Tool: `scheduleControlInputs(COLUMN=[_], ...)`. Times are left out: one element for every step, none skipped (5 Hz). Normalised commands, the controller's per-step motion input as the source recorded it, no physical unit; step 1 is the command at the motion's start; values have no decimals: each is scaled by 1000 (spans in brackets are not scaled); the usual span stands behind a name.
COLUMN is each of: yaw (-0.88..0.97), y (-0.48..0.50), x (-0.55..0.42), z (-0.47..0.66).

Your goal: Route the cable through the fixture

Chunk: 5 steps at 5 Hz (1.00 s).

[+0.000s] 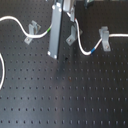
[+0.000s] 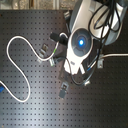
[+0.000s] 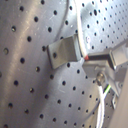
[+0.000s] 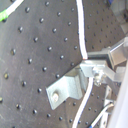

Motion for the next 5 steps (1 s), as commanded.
scheduleControlInputs(yaw=[-157, 17, 69, 86, 0], y=[50, 117, 149, 146, 93], x=[-37, -125, -91, -159, -59], z=[298, 228, 175, 100, 254])
